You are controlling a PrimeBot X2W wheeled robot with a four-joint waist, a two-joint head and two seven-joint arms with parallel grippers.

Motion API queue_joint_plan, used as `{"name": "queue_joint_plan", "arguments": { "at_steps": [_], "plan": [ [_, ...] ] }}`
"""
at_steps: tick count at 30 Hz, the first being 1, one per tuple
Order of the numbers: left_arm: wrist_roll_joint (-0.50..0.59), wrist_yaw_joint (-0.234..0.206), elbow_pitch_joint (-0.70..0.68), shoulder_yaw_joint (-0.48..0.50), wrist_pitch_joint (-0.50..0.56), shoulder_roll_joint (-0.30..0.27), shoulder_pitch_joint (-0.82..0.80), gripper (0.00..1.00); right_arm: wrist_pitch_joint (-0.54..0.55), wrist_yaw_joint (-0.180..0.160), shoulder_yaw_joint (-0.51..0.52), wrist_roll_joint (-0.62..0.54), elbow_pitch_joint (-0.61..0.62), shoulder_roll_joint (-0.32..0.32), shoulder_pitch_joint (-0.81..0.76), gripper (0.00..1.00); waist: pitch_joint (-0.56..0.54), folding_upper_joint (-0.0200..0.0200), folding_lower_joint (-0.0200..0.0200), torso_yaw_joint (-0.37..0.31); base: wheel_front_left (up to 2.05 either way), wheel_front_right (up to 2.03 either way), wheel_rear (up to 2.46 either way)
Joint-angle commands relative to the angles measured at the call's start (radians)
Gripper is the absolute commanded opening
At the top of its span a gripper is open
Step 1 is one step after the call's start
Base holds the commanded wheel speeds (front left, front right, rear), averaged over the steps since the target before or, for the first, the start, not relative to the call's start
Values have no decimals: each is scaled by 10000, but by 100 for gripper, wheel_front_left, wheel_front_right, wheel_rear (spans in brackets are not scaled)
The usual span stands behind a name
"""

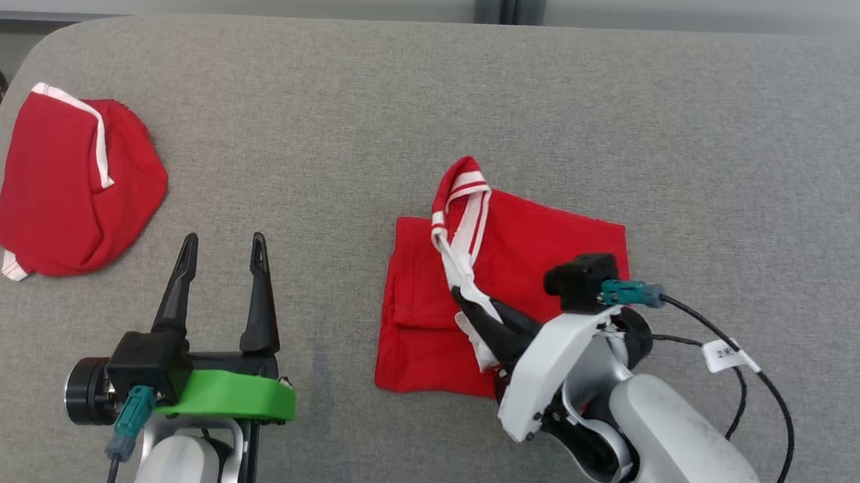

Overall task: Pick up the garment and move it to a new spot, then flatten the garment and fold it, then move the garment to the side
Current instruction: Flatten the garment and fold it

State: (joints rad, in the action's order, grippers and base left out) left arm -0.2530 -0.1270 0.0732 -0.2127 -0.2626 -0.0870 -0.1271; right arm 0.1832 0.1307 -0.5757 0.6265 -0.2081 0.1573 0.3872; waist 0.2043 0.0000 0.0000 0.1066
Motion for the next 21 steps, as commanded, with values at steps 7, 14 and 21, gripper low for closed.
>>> {"name": "queue_joint_plan", "arguments": {
  "at_steps": [7, 14, 21],
  "plan": [
    [82, 80, 119, 61, -26, 120, -425, 100, -1273, -1, -492, 459, -1815, -557, 829, 100, 560, 0, 0, 479, 0, 0, 0],
    [265, 58, 111, 204, -26, 188, -448, 100, -3640, -3, -977, 552, -1273, 165, 1321, 100, 652, 0, 0, 304, 0, 0, 0],
    [424, 106, 110, 404, -26, 81, -215, 100, -4461, -1, 938, -494, -463, 1466, 591, 100, 379, 0, 0, -244, 0, 0, 0]
  ]
}}
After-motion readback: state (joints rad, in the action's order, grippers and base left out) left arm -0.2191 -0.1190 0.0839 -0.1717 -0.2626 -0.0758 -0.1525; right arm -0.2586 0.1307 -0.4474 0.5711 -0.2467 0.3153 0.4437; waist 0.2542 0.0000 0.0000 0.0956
